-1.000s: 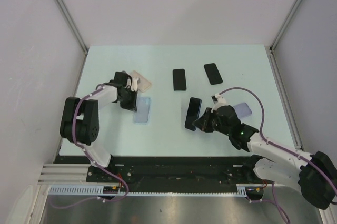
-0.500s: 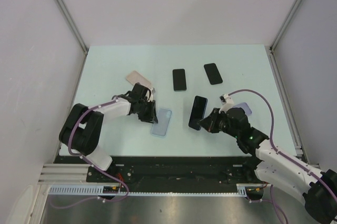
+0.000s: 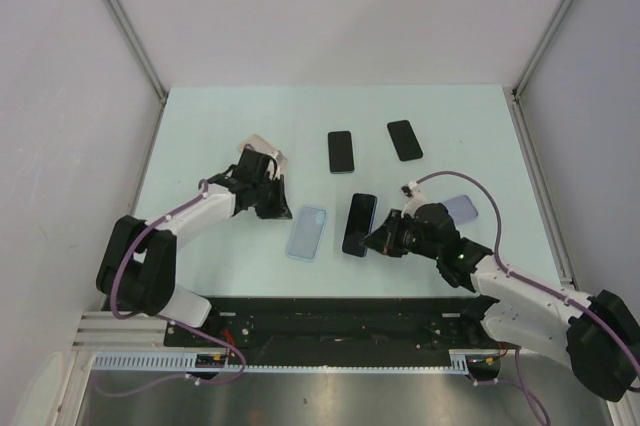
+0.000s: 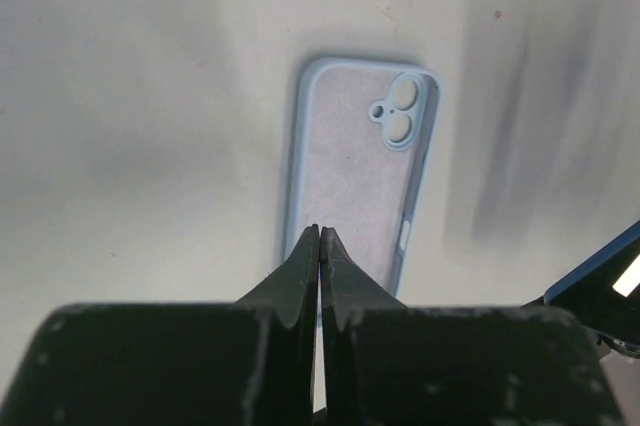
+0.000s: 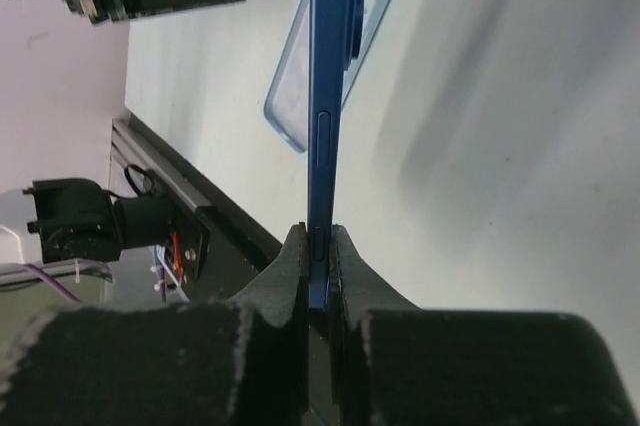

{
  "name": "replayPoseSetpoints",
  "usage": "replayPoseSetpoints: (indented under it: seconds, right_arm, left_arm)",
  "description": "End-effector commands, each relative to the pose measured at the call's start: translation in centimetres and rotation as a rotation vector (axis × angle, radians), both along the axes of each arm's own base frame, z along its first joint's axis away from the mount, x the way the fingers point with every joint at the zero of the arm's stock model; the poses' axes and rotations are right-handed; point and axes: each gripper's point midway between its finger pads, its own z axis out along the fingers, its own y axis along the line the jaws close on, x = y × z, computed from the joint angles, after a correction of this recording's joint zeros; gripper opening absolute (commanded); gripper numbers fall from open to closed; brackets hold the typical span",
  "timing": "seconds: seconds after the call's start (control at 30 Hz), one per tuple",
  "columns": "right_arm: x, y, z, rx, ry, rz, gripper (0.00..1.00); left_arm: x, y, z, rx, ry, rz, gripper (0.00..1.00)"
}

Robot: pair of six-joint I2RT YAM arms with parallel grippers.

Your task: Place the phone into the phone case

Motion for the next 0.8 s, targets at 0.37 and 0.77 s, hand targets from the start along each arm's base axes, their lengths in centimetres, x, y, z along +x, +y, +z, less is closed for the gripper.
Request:
replayPoseSetpoints:
  seconds: [0.37,0.77]
  right_arm:
    - [0.1,5.8,1.8,0.176,0.091,0.102,0.00]
    - [2.8,6.0,0.8,0.079,0.092,0.169,0.00]
  left_arm:
    - [-4.2,-0.7,-5.9,0.003,0.091,-0.023,0.00]
    - [-5.3,-2.9,-3.9,-0.053,0.009,-0.036,0.00]
